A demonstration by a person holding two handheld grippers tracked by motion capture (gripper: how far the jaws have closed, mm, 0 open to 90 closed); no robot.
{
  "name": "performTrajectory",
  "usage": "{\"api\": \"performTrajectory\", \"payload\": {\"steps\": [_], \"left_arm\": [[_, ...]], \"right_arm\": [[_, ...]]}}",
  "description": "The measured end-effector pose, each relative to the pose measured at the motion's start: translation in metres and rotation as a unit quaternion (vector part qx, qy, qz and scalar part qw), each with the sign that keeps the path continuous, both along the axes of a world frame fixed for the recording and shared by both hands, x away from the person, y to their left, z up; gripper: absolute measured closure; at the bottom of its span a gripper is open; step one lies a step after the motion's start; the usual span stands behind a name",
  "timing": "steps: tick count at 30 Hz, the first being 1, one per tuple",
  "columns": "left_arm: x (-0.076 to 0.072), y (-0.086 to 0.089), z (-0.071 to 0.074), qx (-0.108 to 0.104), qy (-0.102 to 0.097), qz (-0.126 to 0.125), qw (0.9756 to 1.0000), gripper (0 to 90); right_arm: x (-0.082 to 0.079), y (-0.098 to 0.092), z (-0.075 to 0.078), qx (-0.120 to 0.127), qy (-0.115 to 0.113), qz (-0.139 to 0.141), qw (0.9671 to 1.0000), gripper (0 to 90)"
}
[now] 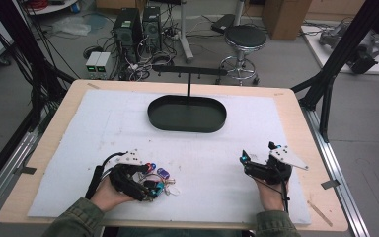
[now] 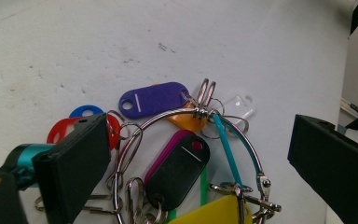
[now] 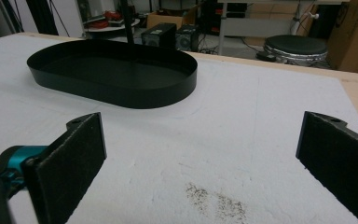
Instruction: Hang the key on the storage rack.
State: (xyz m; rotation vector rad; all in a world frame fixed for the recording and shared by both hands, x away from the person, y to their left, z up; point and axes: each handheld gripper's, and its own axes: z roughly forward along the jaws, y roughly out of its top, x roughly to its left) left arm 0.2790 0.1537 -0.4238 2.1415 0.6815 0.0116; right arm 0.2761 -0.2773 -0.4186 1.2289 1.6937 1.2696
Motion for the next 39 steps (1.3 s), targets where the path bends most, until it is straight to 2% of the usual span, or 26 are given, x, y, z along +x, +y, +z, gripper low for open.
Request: {"api": "performTrajectory", "payload": {"steps": [3, 4, 6, 7, 10, 13, 20, 33, 39], "left_arm": [[-0.001, -0.001, 0.0, -0.002, 0.001, -0.006, 1.0, 14.1], [-0.002, -0.003, -0.001, -0.004, 0.003, -0.015, 0.9999, 17.0], [-0.002, -0.005, -0.001, 0.0, 0.003, -0.017, 0.9999, 24.9], [-0.003, -0.006, -0.002, 0.004, 0.003, -0.02, 0.9998, 24.9], [-0.004, -0.01, -0.003, 0.01, 0.005, -0.038, 0.9992, 33.6], [-0.005, -0.011, -0.003, 0.01, 0.005, -0.036, 0.9993, 43.6], [-0.003, -0.012, -0.005, 0.012, 0.02, -0.044, 0.9987, 54.2], [-0.002, -0.012, -0.007, 0.009, 0.042, -0.063, 0.9971, 66.3], [0.001, -0.013, -0.011, 0.021, 0.058, -0.07, 0.9957, 85.0]], "right_arm": [[0.0, 0.0, 0.0, -0.001, 0.0, 0.0, 1.0, 0.4], [0.0, 0.0, 0.0, -0.001, 0.0, 0.0, 1.0, 0.4], [0.0, 0.0, 0.0, -0.001, -0.001, 0.001, 1.0, 0.4], [0.0, 0.0, 0.0, -0.001, -0.001, 0.001, 1.0, 0.4], [0.001, 0.0, 0.0, -0.002, -0.001, 0.002, 1.0, 0.4], [0.001, 0.0, 0.0, -0.004, -0.004, 0.003, 1.0, 0.4], [0.001, 0.001, 0.0, -0.004, -0.003, 0.003, 1.0, 0.4], [0.0, 0.001, 0.0, -0.005, -0.003, 0.004, 1.0, 0.4], [0.001, 0.001, 0.0, -0.009, -0.003, 0.004, 0.9999, 0.4]]}}
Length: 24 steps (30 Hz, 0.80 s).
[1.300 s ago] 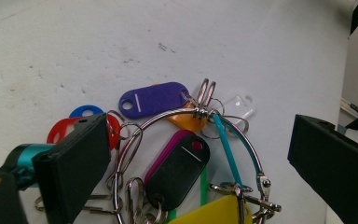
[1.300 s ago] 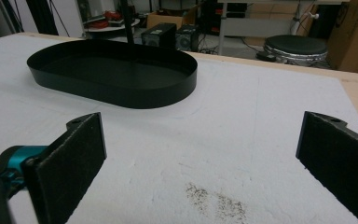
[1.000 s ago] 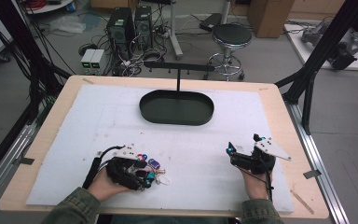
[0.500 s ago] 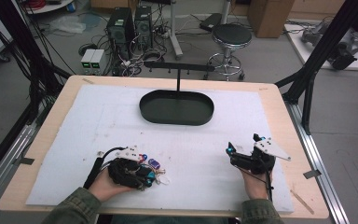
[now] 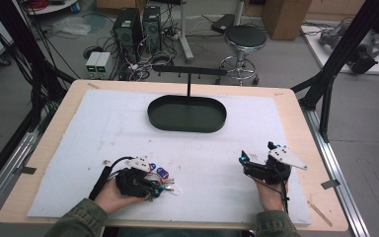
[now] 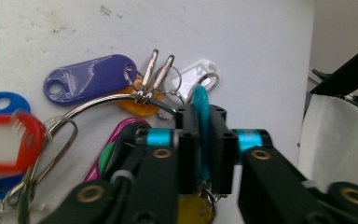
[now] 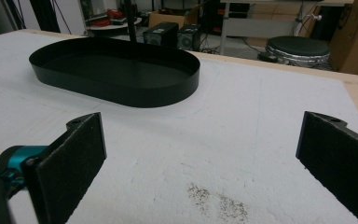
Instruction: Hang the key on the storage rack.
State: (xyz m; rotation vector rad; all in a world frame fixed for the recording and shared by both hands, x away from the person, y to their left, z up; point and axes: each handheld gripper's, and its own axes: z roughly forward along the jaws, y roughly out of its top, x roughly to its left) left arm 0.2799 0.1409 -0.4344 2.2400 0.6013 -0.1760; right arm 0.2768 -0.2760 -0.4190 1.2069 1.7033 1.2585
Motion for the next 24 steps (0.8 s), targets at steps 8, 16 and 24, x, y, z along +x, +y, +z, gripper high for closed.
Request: {"api": "performTrajectory", "payload": {"steps": [8, 16, 24], "left_arm": [[0.0, 0.002, 0.001, 0.002, -0.005, -0.001, 1.0, 87.5], [0.002, 0.008, 0.006, -0.02, -0.01, 0.013, 0.9997, 87.5], [0.004, 0.022, 0.021, -0.076, -0.005, 0.03, 0.9966, 87.5]], "right_arm": [[0.0, 0.001, 0.0, 0.001, 0.003, 0.0, 1.0, 0.4], [0.001, 0.0, 0.0, -0.001, 0.003, 0.001, 1.0, 0.4], [0.0, 0.0, 0.0, 0.001, 0.002, -0.001, 1.0, 0.4]]}}
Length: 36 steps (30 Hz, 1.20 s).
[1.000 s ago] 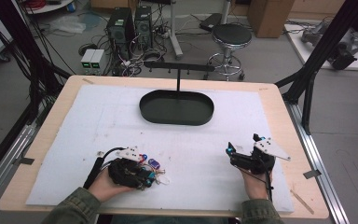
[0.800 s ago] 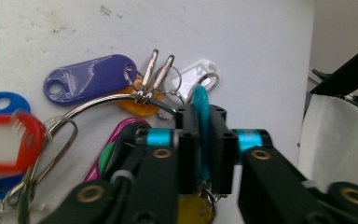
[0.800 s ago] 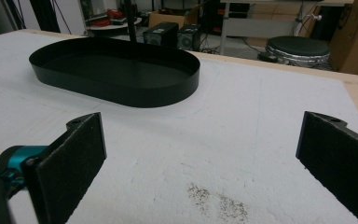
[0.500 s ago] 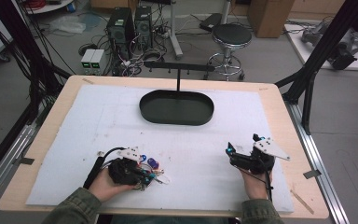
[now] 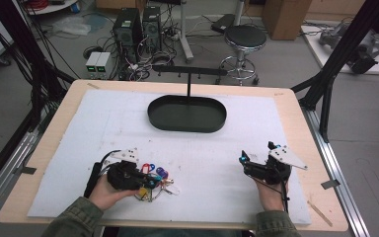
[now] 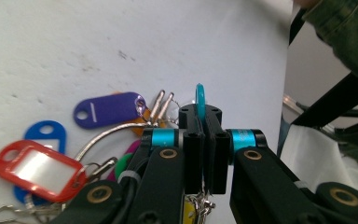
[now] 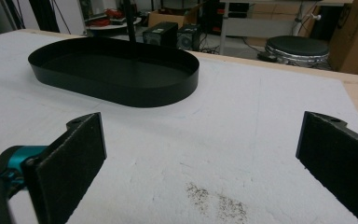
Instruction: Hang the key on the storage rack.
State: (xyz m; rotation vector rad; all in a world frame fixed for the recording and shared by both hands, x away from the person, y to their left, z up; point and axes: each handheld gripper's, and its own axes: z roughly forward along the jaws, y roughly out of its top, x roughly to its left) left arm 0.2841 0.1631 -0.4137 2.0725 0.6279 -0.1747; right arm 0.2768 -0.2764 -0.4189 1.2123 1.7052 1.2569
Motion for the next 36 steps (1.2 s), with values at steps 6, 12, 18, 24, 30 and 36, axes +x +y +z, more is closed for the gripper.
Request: {"api": "performTrajectory", "payload": {"steps": [6, 12, 18, 24, 30, 36], "left_arm": [[0.005, 0.012, 0.003, -0.027, 0.005, 0.007, 0.9996, 87.5], [0.009, 0.017, 0.016, -0.037, -0.005, 0.006, 0.9993, 87.5], [0.015, 0.024, 0.03, -0.054, -0.017, 0.02, 0.9982, 87.5], [0.021, 0.025, 0.048, -0.068, -0.038, 0.022, 0.9967, 87.6], [0.028, 0.026, 0.064, -0.075, -0.045, 0.022, 0.9959, 87.6], [0.034, 0.024, 0.077, -0.077, -0.058, 0.026, 0.995, 87.5]], "right_arm": [[0.0, 0.0, 0.0, 0.001, -0.002, -0.001, 1.0, 0.4], [0.0, -0.001, 0.0, 0.0, -0.005, -0.003, 1.0, 0.4], [-0.001, -0.001, 0.0, 0.0, -0.005, -0.004, 1.0, 0.4], [-0.001, 0.0, 0.0, -0.001, -0.005, -0.003, 1.0, 0.4], [0.0, -0.001, 0.0, -0.001, -0.006, -0.004, 1.0, 0.4], [0.0, -0.001, 0.001, -0.001, -0.006, -0.003, 1.0, 0.4]]}}
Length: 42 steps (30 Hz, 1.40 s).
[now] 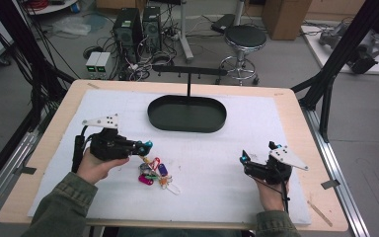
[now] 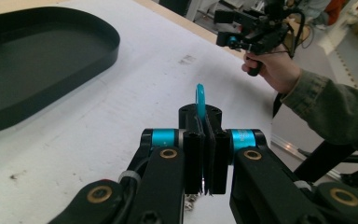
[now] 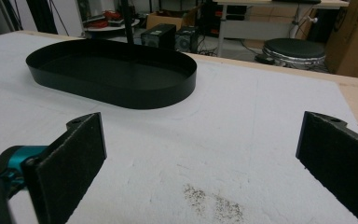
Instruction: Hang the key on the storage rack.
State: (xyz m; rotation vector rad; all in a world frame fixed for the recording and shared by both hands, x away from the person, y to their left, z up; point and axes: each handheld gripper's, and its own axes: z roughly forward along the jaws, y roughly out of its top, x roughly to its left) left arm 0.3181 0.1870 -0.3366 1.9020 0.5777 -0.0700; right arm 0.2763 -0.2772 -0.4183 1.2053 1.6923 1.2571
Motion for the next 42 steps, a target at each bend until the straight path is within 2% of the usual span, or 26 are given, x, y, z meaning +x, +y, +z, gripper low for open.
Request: {"api": "performTrajectory", "payload": {"steps": [6, 11, 13, 17, 29, 33, 39, 42], "left_arm": [[0.007, -0.003, 0.009, -0.001, -0.005, 0.004, 1.0, 87.6], [0.013, -0.007, 0.024, -0.016, -0.019, 0.012, 0.9996, 87.6], [0.017, -0.009, 0.034, -0.005, -0.027, 0.011, 0.9996, 87.5], [0.022, -0.011, 0.042, 0.0, -0.031, 0.014, 0.9994, 87.5], [0.041, -0.015, 0.072, 0.003, -0.051, 0.032, 0.9982, 87.5], [0.048, -0.011, 0.078, -0.005, -0.052, 0.043, 0.9977, 87.5], [0.062, -0.01, 0.09, 0.005, -0.058, 0.056, 0.9968, 87.5], [0.068, -0.01, 0.096, 0.003, -0.06, 0.062, 0.9963, 87.5]], "right_arm": [[0.0, 0.0, 0.0, 0.001, 0.002, 0.0, 1.0, 0.4], [0.0, 0.001, 0.0, 0.0, 0.005, 0.0, 1.0, 0.4], [0.0, 0.001, 0.0, -0.001, 0.003, 0.0, 1.0, 0.4], [0.0, 0.0, 0.0, 0.0, 0.004, -0.002, 1.0, 0.4], [0.0, -0.001, 0.0, -0.001, 0.003, -0.004, 1.0, 0.4], [0.001, 0.0, 0.0, -0.005, 0.002, -0.001, 1.0, 0.4], [0.0, 0.0, 0.0, -0.003, 0.003, -0.003, 1.0, 0.4], [0.0, 0.0, 0.0, -0.002, 0.003, -0.003, 1.0, 0.4]]}}
